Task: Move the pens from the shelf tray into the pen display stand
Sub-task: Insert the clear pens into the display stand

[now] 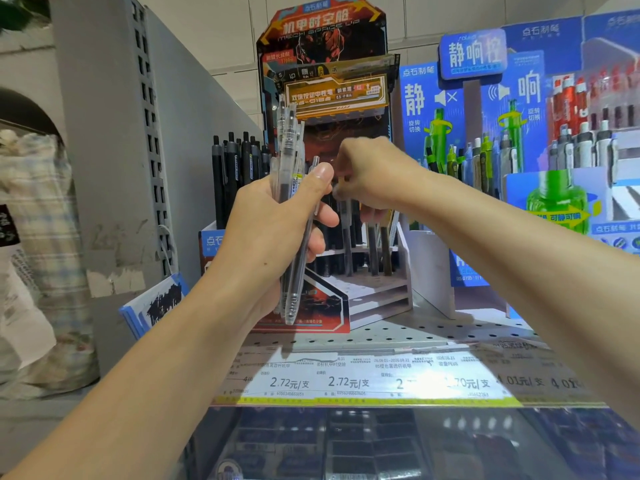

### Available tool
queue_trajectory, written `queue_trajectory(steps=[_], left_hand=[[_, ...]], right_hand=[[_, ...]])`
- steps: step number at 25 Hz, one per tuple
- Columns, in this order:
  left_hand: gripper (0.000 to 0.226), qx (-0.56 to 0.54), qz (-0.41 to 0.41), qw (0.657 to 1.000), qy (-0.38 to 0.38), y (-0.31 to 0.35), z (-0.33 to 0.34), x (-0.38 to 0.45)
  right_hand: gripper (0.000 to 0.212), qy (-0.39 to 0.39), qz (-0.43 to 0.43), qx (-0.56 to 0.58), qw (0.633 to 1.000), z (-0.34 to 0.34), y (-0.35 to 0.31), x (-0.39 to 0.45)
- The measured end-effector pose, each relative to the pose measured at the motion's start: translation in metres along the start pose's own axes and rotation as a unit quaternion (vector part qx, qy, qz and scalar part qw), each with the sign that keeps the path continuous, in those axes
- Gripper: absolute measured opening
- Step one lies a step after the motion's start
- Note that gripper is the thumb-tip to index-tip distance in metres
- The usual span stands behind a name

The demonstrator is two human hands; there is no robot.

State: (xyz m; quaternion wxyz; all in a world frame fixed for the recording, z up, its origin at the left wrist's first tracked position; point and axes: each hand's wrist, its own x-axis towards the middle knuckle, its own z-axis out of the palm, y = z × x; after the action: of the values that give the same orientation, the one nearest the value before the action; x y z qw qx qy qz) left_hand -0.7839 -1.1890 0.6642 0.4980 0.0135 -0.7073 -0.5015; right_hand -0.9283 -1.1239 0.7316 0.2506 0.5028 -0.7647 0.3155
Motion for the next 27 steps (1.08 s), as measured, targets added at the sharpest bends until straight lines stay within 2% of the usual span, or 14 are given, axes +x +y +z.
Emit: queue_trajectory(steps=[2, 3, 5, 7, 10, 13, 18, 23, 27], left_hand=[[0.030, -0.014, -0.009, 1.000, -0.003, 0.001, 0.001, 0.003], [0.030, -0.027, -0.014, 1.000, -0.005, 0.002, 0.003, 0.005], [0.032, -0.049, -0.022, 0.999, -0.008, 0.004, 0.007, 0.010], [0.029, -0.048, -0.012, 0.999, -0.009, 0.005, 0.011, 0.015], [0.023, -0.038, 0.021, 0.999, -0.005, 0.010, 0.016, 0.021], [0.027, -0.022, 0.046, 0.999, -0.010, 0.014, 0.017, 0.025], [0.030, -0.039, 0.023, 0.999, 0.018, 0.009, 0.009, 0.018], [0.027, -0.024, 0.017, 0.998, 0.049, 0.000, 0.001, 0.011], [0.039, 0.007, 0.033, 0.999, 0.041, -0.002, -0.001, 0.008]], right_hand=[[0.018, 0.055, -0.036, 0.099, 0.993, -0.010, 0.003, -0.003], [0.020, 0.034, -0.037, 0.205, 0.978, -0.017, 0.003, -0.006], [0.028, -0.086, -0.028, 0.389, 0.917, -0.026, 0.001, -0.014], [0.029, -0.160, -0.037, 0.441, 0.882, -0.030, 0.002, -0.018], [0.023, -0.194, -0.040, 0.478, 0.856, -0.036, 0.004, -0.018], [0.015, -0.157, -0.048, 0.461, 0.872, -0.046, 0.004, -0.013], [0.017, 0.001, -0.010, 0.445, 0.896, -0.069, 0.013, 0.003], [0.017, 0.017, 0.019, 0.418, 0.908, -0.063, 0.018, 0.010], [0.019, 0.029, 0.028, 0.397, 0.917, -0.058, 0.017, 0.014]])
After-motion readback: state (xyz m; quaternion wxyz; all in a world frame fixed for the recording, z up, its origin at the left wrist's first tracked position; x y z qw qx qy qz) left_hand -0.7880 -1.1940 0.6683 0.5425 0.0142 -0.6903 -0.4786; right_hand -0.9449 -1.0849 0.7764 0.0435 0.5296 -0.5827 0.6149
